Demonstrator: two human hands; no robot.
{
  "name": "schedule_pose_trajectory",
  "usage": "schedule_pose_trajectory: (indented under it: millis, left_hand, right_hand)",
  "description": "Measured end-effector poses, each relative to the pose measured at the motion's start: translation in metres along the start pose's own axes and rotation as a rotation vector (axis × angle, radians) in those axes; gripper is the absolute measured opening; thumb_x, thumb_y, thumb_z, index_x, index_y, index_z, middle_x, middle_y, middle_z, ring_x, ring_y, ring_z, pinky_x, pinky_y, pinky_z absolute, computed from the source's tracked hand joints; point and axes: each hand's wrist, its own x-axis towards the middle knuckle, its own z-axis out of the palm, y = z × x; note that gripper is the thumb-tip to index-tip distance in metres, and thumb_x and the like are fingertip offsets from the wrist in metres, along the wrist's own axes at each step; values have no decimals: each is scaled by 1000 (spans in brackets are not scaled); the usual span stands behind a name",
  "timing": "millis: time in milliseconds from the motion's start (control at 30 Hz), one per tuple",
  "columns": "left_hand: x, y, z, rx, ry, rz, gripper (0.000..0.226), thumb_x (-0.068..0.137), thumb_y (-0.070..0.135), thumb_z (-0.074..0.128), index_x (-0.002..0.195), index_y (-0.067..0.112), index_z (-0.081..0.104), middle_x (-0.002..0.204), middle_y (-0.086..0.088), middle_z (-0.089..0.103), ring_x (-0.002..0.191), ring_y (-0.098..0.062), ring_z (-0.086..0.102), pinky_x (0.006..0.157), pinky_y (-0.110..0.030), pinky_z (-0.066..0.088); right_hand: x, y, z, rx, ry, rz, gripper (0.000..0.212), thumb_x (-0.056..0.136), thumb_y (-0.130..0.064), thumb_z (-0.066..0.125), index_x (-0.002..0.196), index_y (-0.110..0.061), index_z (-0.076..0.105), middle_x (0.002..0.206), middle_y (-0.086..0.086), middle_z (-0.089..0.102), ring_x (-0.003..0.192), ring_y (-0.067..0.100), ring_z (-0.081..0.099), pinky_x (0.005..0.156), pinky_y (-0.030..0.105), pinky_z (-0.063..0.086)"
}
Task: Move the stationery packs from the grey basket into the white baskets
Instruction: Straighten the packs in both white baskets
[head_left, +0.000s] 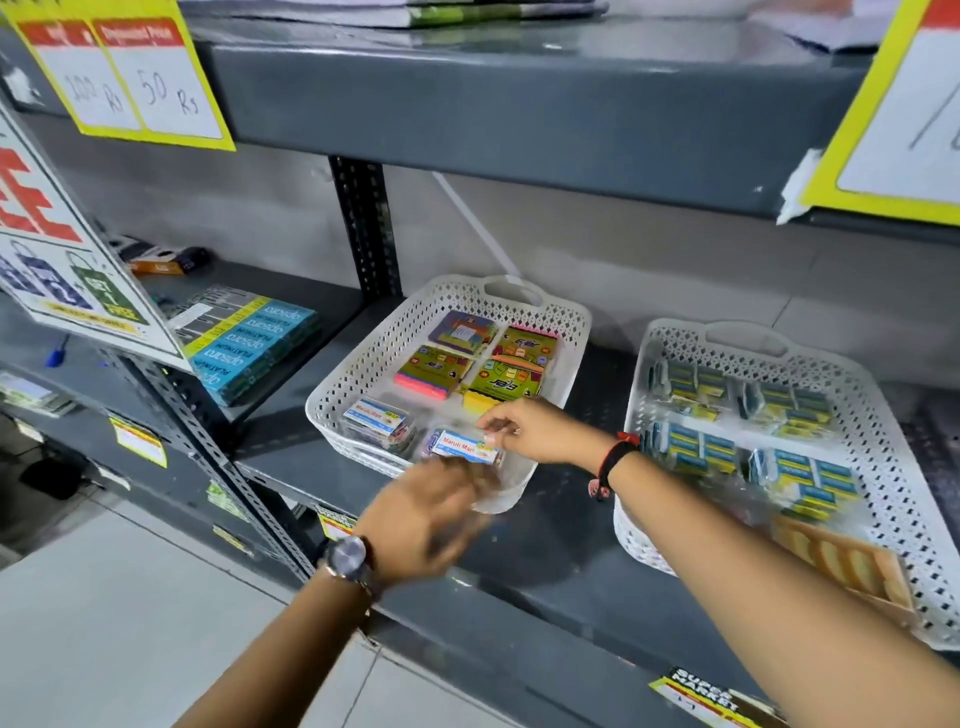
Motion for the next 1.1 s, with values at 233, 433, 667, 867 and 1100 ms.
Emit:
schedule_pose_trajectory:
  millis: [233, 433, 667, 867, 1100]
  left_hand:
    - [44, -81, -29, -35, -412, -578, 34, 94, 8, 51, 127, 18, 54, 67, 12, 52, 53, 3, 49, 46, 5, 37]
    - [52, -110, -18, -138, -601, -447, 37, 88, -7, 53, 123, 5, 58, 128, -14, 60, 112, -25, 57, 96, -29, 44]
    - [62, -117, -8, -166, -711, -463, 32, 92, -3, 51, 122, 5, 59, 128, -8, 59, 112, -22, 57, 90, -17, 39]
    - [63, -118, -10, -164, -749, -451, 31, 92, 1, 51, 121, 6, 59, 125, -10, 61, 110, -23, 57, 83, -19, 41]
    - [76, -122, -18, -169, -623, -465, 27, 97, 7, 44, 120, 4, 57, 127, -10, 58, 111, -24, 54, 70, -21, 41]
  right_hand:
    - [-3, -12, 3, -184, -63, 118, 23, 92, -24, 54, 109, -10, 59, 104, 5, 62, 94, 19, 58, 81, 29, 48]
    - [4, -25, 12, -251, 7, 370, 25, 95, -17, 49, 105, 4, 57, 90, 14, 56, 92, 26, 54, 67, 25, 41]
    - [9, -27, 23, -199, -8, 483, 25, 92, -1, 42, 107, 8, 60, 107, 25, 66, 89, 31, 64, 48, 17, 30]
    - [8, -26, 22, -134, -10, 484, 27, 94, -11, 48, 102, 7, 65, 101, 23, 72, 87, 30, 66, 50, 18, 34]
    - [15, -18, 5, -84, 299, 472, 30, 94, -16, 48, 110, 7, 57, 122, 23, 57, 105, 34, 59, 93, 39, 49]
